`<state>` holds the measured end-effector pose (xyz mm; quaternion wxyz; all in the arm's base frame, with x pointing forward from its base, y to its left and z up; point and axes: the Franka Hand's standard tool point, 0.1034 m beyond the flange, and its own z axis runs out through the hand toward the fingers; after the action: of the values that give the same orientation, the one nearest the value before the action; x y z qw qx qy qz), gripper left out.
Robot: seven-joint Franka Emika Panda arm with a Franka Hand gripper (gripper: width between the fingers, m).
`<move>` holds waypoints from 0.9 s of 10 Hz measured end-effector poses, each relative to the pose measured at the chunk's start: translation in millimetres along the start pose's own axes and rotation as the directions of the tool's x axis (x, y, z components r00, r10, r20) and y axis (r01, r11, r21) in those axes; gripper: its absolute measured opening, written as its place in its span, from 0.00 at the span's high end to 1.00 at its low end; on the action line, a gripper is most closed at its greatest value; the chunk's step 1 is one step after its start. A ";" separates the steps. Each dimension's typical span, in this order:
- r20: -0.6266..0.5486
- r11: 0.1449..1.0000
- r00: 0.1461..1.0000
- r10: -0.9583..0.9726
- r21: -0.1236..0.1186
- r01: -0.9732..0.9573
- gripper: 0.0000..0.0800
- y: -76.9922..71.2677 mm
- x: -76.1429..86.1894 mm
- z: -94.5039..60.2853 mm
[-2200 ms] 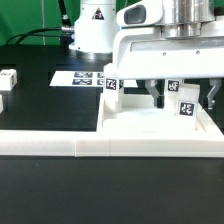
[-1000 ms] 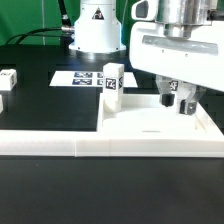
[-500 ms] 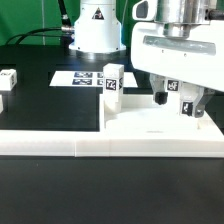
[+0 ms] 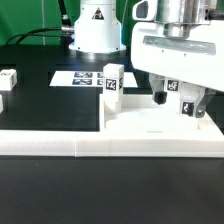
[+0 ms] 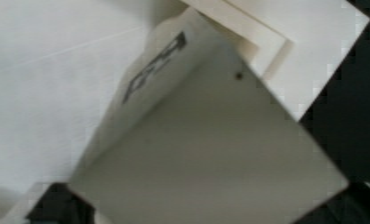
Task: Assemble square table
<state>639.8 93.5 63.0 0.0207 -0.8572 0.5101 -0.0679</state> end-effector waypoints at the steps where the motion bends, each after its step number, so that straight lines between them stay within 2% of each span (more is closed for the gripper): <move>1: 0.000 1.000 1.000 0.000 0.000 0.000 0.19 0.0 0.0 0.0; 9: 0.000 1.000 1.000 0.000 0.000 0.000 0.19 0.0 0.0 0.0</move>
Offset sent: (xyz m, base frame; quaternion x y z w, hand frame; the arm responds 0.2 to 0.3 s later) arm 0.0000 0.0000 0.0000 0.0000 0.0000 0.0000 1.0000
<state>639.8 93.5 63.0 0.0207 -0.8572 0.5101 -0.0679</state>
